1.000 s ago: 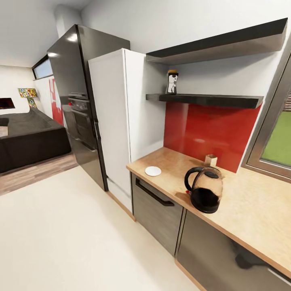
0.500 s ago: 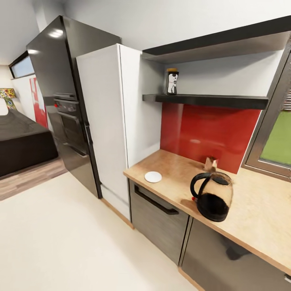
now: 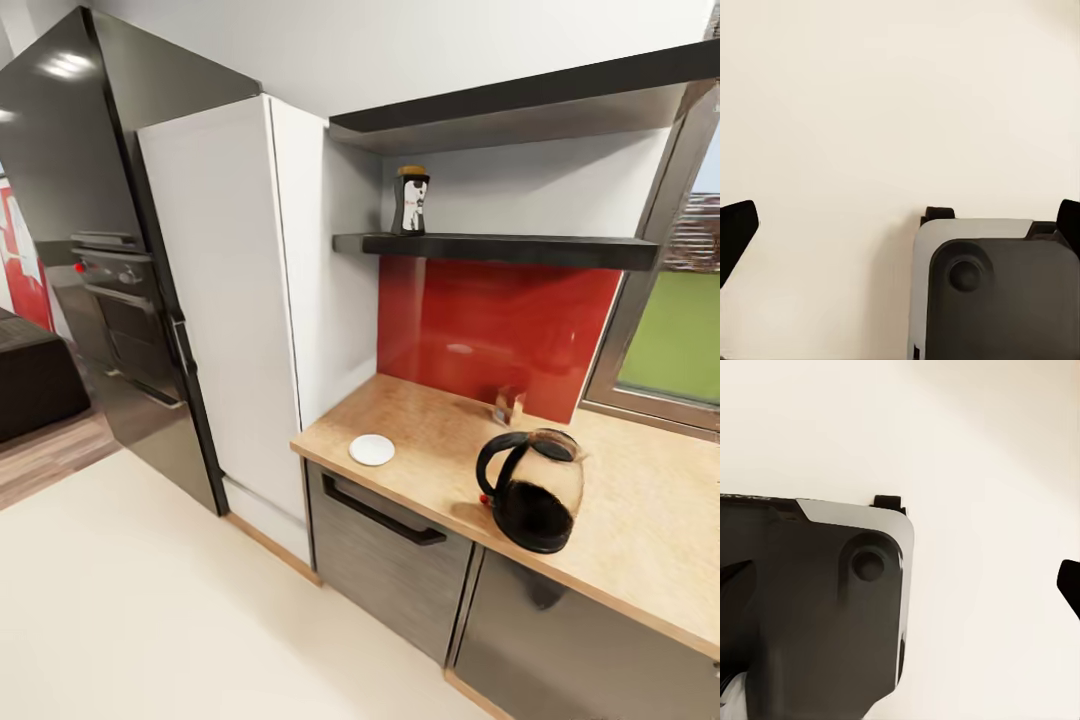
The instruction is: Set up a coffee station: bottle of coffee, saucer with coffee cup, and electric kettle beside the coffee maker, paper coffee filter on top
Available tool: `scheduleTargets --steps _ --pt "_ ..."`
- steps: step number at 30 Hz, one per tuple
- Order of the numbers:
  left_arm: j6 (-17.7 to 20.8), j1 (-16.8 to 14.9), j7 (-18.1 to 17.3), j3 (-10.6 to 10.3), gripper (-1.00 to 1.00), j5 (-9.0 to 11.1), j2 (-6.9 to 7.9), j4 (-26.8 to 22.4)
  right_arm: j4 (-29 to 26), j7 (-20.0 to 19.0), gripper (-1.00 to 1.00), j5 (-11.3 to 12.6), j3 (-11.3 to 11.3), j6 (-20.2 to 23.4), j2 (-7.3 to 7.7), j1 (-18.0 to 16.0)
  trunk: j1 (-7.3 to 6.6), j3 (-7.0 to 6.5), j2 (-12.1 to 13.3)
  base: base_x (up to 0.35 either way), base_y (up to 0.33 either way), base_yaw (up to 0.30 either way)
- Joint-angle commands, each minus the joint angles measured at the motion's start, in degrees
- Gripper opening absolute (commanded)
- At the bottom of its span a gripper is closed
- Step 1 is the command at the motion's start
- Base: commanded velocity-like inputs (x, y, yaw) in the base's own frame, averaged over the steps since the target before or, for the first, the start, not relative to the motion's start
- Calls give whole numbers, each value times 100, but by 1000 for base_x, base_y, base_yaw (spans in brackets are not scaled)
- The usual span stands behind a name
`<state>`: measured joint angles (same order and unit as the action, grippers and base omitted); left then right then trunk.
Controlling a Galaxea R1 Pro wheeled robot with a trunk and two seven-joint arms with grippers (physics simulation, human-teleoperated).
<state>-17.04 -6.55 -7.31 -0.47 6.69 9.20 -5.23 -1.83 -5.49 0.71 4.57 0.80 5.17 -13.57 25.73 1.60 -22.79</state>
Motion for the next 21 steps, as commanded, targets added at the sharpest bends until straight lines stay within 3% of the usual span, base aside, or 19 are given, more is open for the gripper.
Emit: scheduleTargets --steps 1,13,21 --pt "-10 -4 -42 -4 100 60 2 5 -2 -12 100 8 44 8 2 -6 5 13 -12 168 302 -264" --pt "-12 -4 -42 -10 100 55 -5 5 -2 -14 100 8 43 8 2 -5 5 13 -12 160 283 -264" --pt "-18 -4 -42 -12 100 52 -6 5 -2 -14 100 8 50 8 2 -3 5 13 -12 18 49 -264"
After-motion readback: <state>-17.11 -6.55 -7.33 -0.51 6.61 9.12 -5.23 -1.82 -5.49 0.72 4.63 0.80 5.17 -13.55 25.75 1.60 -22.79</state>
